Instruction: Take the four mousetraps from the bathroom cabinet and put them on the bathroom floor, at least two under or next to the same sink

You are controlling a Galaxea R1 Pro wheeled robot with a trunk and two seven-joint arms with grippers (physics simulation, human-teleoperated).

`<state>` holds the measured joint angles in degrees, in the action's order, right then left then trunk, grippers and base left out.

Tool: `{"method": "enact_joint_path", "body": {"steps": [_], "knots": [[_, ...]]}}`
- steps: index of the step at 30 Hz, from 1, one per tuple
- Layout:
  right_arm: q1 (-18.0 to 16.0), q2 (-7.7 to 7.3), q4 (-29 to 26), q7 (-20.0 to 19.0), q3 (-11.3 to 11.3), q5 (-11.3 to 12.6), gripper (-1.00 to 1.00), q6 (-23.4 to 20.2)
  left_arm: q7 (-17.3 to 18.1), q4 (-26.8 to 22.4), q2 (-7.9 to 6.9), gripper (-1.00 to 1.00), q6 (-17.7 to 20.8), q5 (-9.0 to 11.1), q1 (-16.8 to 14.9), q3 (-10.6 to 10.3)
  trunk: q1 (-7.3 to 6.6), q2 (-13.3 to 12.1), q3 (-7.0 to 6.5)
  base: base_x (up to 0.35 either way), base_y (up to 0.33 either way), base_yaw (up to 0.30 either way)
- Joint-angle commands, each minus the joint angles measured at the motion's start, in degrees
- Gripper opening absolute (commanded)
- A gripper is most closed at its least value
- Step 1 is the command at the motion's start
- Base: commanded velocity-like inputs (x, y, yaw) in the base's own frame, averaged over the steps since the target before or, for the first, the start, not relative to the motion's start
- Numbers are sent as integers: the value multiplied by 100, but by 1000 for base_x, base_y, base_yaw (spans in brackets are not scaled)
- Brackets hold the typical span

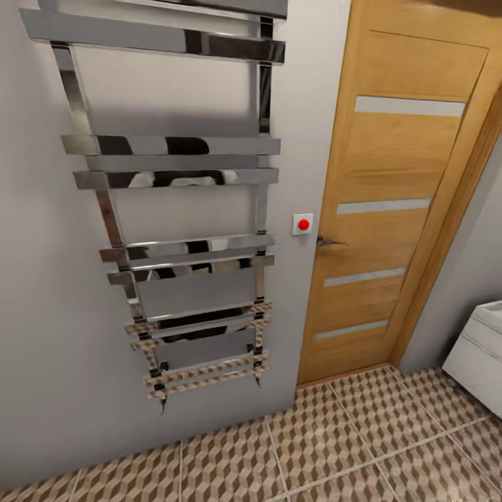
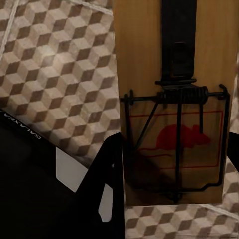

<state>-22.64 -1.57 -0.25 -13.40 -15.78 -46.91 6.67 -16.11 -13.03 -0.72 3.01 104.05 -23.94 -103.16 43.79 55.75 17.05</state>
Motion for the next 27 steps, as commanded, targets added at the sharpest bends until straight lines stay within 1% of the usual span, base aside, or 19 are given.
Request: {"method": "enact_joint_path", "body": {"steps": [1,9,19,27], "knots": [[-3,-2,-2,-40,-48,-29,-100,7,-41,-24,-7,-100,16,-17,-7,-20,1,5,5,0,0,-284],[-3,-2,-2,-39,-48,-29,-100,2,-41,-24,-7,-100,16,-17,-10,-20,1,5,2,0,0,-284],[-3,18,-2,-40,-48,-37,-100,9,-41,-32,-7,-100,16,-18,-8,-20,1,5,23,0,0,-88],[-3,8,-2,-40,-48,-29,-100,10,-42,-32,-7,-100,16,-19,-10,-20,1,5,61,0,0,-235]]}}
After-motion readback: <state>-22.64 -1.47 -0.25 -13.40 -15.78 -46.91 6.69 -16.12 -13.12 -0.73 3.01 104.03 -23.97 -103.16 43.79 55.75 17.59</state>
